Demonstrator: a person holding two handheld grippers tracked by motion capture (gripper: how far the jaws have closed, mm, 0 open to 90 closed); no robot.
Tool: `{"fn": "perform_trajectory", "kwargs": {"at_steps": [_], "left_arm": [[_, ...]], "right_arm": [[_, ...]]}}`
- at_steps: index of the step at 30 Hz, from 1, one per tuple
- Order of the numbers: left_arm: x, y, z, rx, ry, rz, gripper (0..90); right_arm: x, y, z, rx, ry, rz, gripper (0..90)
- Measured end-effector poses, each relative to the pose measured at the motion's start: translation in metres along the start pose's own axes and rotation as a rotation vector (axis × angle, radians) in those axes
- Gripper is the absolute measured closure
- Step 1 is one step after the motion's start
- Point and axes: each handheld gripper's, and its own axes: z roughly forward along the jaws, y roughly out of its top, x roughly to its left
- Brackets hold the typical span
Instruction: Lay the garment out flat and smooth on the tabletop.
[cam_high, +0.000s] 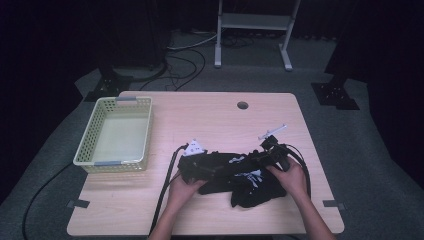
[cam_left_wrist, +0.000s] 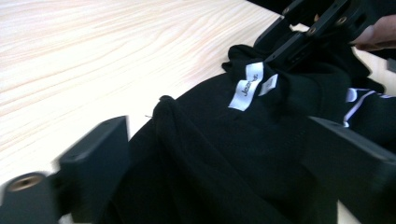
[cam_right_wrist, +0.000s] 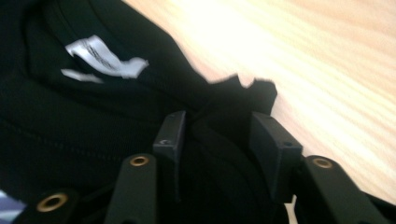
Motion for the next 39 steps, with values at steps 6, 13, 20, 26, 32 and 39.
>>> {"fn": "perform_trajectory", "kwargs": {"at_steps": [6,13,20,26,32,39], "left_arm": [[-0.001,0.001,0.001,-0.017,-0.006,0.014,20.4],[-0.002,0.001,0.005,-0.011,-0.022,0.024,32.5],[-0.003,0.004,0.01,0.03,-0.006,0.021,57.7],[-0.005,0.009,0.012,0.111,-0.044,0.039,83.9],[-0.007,0.004,0.0,0.161,-0.055,0.041,86.4],[-0.009,-0.015,-0.031,0.169,-0.053,0.024,86.5]], "right_arm": [[-0.002,-0.013,-0.005,0.014,0.006,0.003,66.8],[-0.007,-0.027,-0.016,0.001,0.022,0.024,71.5],[-0.012,-0.038,-0.02,0.018,0.022,0.031,80.4],[-0.015,-0.048,-0.019,0.003,0.065,0.061,81.0],[-0.009,-0.053,-0.015,-0.014,0.094,0.06,80.9],[0.008,-0.05,-0.009,-0.029,0.143,0.025,80.9]]}}
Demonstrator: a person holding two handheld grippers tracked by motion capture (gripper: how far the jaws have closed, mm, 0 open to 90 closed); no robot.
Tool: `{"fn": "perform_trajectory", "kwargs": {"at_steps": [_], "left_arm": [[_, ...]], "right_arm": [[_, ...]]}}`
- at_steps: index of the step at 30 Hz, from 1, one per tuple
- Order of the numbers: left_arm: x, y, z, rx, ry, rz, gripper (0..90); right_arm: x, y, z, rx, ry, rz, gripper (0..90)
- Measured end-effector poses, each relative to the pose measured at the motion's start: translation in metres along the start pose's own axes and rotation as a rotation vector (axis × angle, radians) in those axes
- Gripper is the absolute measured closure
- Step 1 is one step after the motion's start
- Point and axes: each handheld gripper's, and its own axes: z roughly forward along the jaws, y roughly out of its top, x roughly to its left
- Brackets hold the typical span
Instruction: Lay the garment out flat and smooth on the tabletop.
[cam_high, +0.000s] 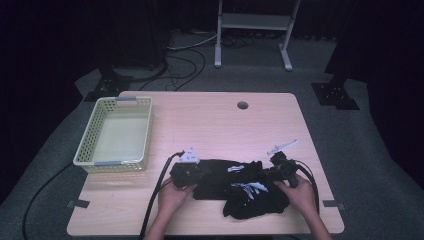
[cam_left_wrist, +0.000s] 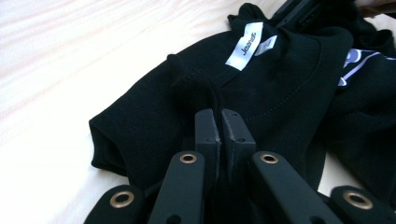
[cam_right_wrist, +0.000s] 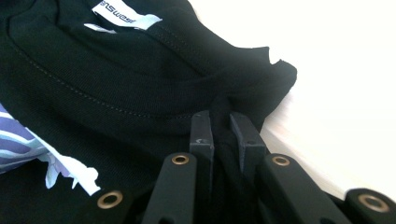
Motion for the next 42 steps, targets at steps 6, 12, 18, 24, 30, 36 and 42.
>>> {"fn": "perform_trajectory", "kwargs": {"at_steps": [6,12,18,24,30,36,42], "left_arm": [[-0.003,-0.021,-0.025,0.011,0.004,-0.027,86.5],[-0.01,-0.032,-0.047,0.043,-0.01,-0.029,86.5],[-0.016,-0.03,-0.061,0.034,-0.035,-0.016,86.5],[-0.013,-0.02,-0.065,-0.004,-0.055,-0.012,86.8],[-0.011,0.0,-0.066,-0.006,-0.08,0.023,86.8],[0.002,0.014,-0.061,-0.014,-0.098,0.027,86.9],[0.057,0.085,-0.053,-0.171,0.097,0.021,87.5]], "right_arm": [[0.025,0.006,0.012,-0.003,0.041,-0.042,81.0],[0.047,0.006,0.017,0.004,0.081,-0.096,81.0],[0.058,0.003,-0.001,-0.078,0.11,-0.136,81.7],[0.052,0.004,-0.021,-0.138,0.146,-0.129,82.5],[0.044,0.008,-0.034,-0.147,0.186,-0.131,82.6],[0.036,0.011,-0.039,-0.144,0.203,-0.163,82.5],[0.003,0.075,-0.054,-0.221,0.047,-0.174,83.3]]}}
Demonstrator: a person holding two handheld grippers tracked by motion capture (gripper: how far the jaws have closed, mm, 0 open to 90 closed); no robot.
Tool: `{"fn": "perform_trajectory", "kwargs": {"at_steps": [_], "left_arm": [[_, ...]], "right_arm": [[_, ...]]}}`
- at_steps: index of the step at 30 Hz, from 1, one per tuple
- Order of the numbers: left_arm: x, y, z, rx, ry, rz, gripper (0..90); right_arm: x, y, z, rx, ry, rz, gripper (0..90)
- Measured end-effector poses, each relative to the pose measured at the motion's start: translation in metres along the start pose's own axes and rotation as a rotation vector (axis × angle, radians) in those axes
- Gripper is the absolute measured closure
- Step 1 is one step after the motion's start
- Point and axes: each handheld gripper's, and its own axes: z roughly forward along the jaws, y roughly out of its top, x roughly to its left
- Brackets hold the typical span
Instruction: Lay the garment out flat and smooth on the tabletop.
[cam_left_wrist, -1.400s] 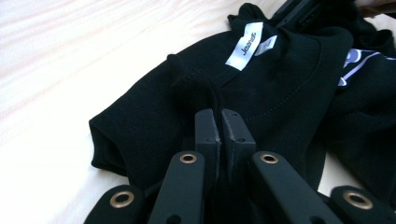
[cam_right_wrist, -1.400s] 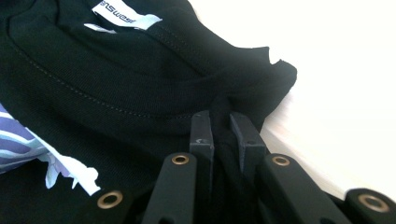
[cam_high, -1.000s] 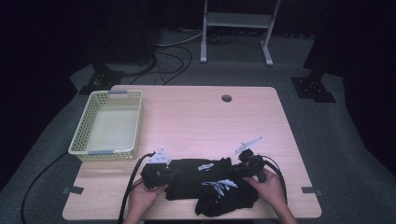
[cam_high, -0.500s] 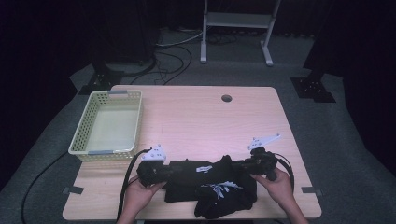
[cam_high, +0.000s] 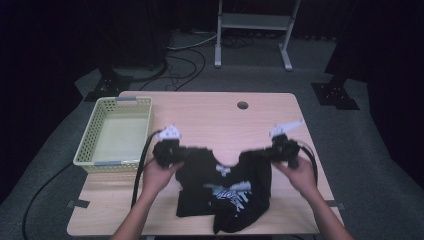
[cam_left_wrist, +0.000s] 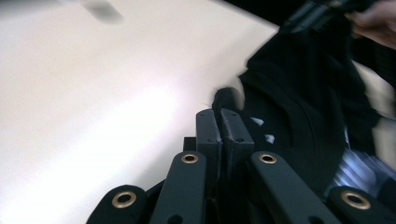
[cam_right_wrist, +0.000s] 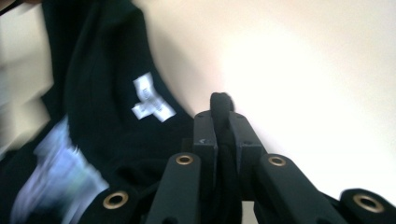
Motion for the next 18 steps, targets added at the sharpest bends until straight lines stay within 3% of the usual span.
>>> {"fn": "perform_trajectory", "kwargs": {"at_steps": [1,2,3,4,5,6,8,9,12,16,18], "left_arm": [[0.012,0.021,0.005,-0.03,0.054,0.02,87.3],[0.02,0.035,0.01,-0.053,0.097,0.034,84.6],[0.032,0.056,0.016,-0.07,0.126,0.013,70.4],[0.04,0.068,0.021,-0.075,0.11,-0.015,61.5],[0.045,0.075,0.025,-0.075,0.111,-0.024,55.9],[0.046,0.078,0.028,-0.074,0.11,-0.025,51.1],[0.045,0.077,0.035,-0.057,0.102,-0.004,48.1],[0.043,0.074,0.038,-0.041,0.096,0.007,46.5],[0.036,0.06,0.045,-0.016,0.072,0.018,45.0],[0.029,0.04,0.051,0.026,0.04,-0.008,41.5],[0.023,0.029,0.054,0.045,0.029,-0.005,39.6]], "right_arm": [[-0.016,0.023,-0.002,-0.025,-0.071,0.012,82.8],[-0.031,0.047,-0.005,-0.049,-0.166,0.028,75.4],[-0.04,0.063,-0.007,-0.067,-0.241,0.026,63.7],[-0.053,0.085,-0.01,-0.071,-0.312,0.044,53.0],[-0.06,0.097,-0.011,-0.08,-0.326,0.087,46.5],[-0.063,0.103,-0.013,-0.094,-0.308,0.102,50.8],[-0.059,0.107,-0.012,-0.082,-0.338,0.066,49.7],[-0.057,0.105,-0.009,-0.07,-0.331,0.05,49.5],[-0.052,0.091,0.001,-0.027,-0.318,0.027,49.4],[-0.044,0.069,0.013,0.015,-0.282,0.029,49.2],[-0.035,0.056,0.018,0.031,-0.282,0.006,48.5]]}}
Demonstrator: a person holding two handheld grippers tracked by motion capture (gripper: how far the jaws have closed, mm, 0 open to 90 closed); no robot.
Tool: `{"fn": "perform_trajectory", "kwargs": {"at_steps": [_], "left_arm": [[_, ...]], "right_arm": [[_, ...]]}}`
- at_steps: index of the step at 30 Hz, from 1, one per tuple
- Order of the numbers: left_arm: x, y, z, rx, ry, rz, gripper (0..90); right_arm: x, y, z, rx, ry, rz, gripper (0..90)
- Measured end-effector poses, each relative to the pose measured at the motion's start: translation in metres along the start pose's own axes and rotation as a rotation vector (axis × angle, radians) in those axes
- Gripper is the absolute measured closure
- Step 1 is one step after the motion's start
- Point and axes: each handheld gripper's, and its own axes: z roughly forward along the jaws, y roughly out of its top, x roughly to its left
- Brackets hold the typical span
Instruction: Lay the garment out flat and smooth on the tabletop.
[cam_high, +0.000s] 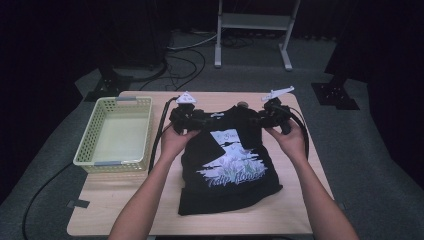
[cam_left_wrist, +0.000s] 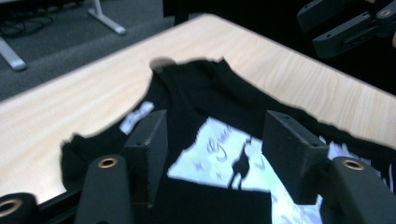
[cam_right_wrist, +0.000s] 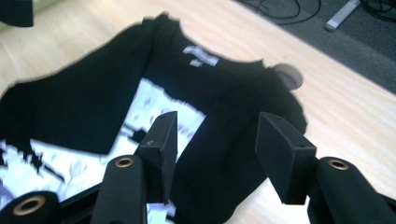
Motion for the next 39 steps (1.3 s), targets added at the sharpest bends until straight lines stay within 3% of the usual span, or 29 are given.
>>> {"fn": "perform_trajectory", "kwargs": {"at_steps": [9,23,31,39], "left_arm": [[-0.02,-0.017,-0.001,0.006,-0.027,0.0,35.7],[-0.047,-0.048,-0.009,0.05,-0.035,0.02,29.9],[-0.059,-0.082,-0.001,0.164,-0.024,0.039,28.2],[-0.064,-0.102,0.013,0.3,-0.024,0.052,25.1]], "right_arm": [[0.021,-0.029,0.001,0.03,0.03,-0.017,45.4],[0.049,-0.069,-0.002,0.064,0.045,-0.051,43.5],[0.065,-0.102,0.012,0.149,0.077,-0.066,43.7],[0.075,-0.124,0.026,0.224,0.116,-0.085,46.4]]}}
